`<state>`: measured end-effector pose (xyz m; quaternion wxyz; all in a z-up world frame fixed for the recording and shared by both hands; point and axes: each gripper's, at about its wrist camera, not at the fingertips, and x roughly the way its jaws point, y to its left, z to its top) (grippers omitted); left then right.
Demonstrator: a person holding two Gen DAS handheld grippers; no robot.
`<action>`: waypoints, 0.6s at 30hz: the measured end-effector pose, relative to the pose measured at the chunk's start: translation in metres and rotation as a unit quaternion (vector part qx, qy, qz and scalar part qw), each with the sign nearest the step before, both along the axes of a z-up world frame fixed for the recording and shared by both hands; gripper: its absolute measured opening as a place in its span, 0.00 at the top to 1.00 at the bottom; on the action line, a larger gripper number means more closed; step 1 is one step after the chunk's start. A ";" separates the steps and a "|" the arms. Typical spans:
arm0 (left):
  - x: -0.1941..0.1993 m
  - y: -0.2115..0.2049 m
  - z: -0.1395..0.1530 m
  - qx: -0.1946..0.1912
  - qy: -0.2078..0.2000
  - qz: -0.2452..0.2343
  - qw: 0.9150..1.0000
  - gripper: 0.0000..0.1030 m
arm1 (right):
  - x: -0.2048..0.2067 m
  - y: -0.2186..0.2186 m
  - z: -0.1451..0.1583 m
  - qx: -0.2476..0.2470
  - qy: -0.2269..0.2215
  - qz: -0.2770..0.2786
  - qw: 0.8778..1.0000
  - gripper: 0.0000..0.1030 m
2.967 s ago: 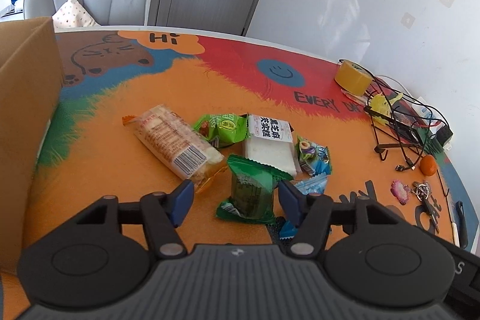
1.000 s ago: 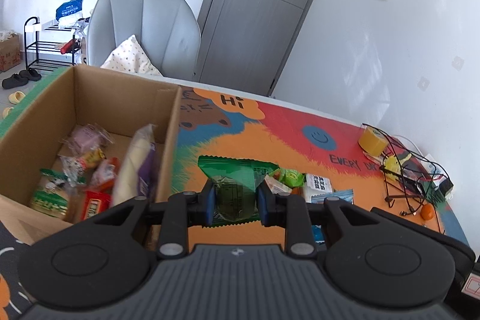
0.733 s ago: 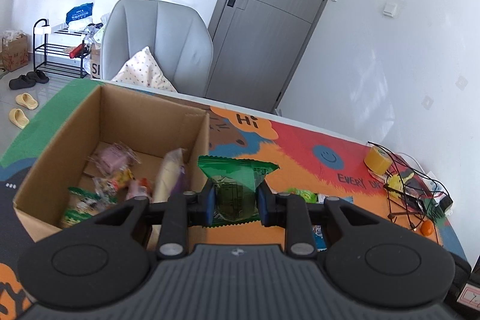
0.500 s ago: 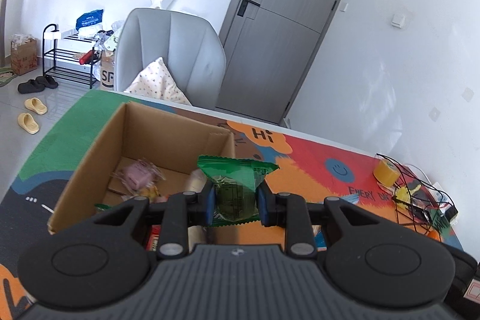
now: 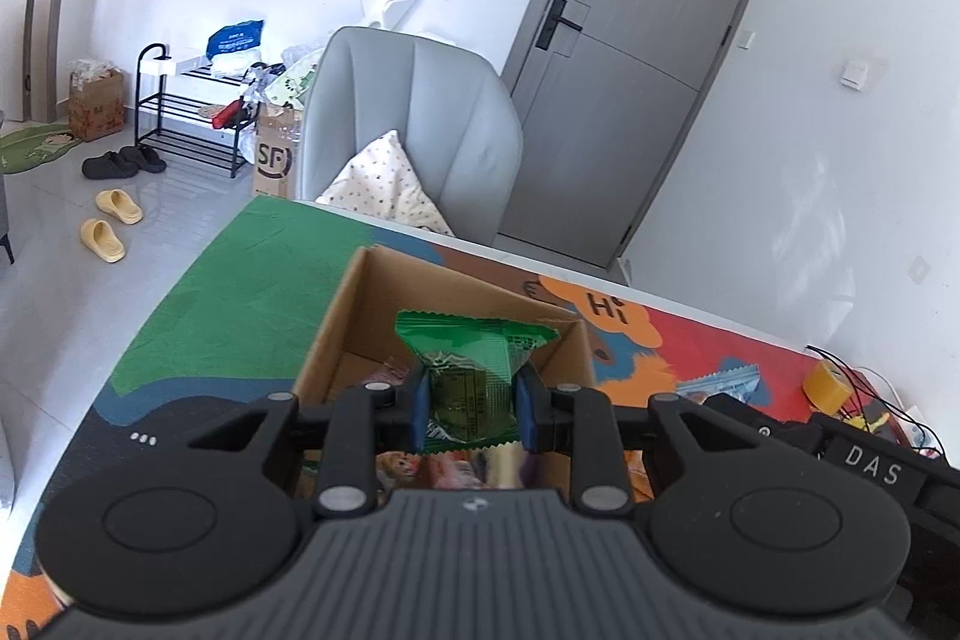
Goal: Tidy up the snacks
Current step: 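Carry the green pack and blue bag over the box with both tools, then open left tool to drop green pack while right tool drops blue bag into box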
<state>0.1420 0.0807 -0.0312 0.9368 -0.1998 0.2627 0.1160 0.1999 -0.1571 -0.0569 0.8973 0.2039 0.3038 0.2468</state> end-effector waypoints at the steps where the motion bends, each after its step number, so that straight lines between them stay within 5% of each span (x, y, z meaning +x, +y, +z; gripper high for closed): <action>1: 0.001 0.004 0.000 0.000 0.001 0.003 1.000 0.74 | 0.001 0.004 0.000 -0.001 0.001 0.004 1.000 0.72; 13: 0.019 0.030 -0.009 -0.009 0.026 0.028 0.999 0.73 | 0.023 0.042 -0.009 -0.010 0.019 0.035 0.999 0.72; 18: 0.021 0.041 -0.013 -0.034 0.032 0.035 0.998 0.65 | 0.028 0.051 -0.013 -0.015 0.026 0.041 0.999 0.72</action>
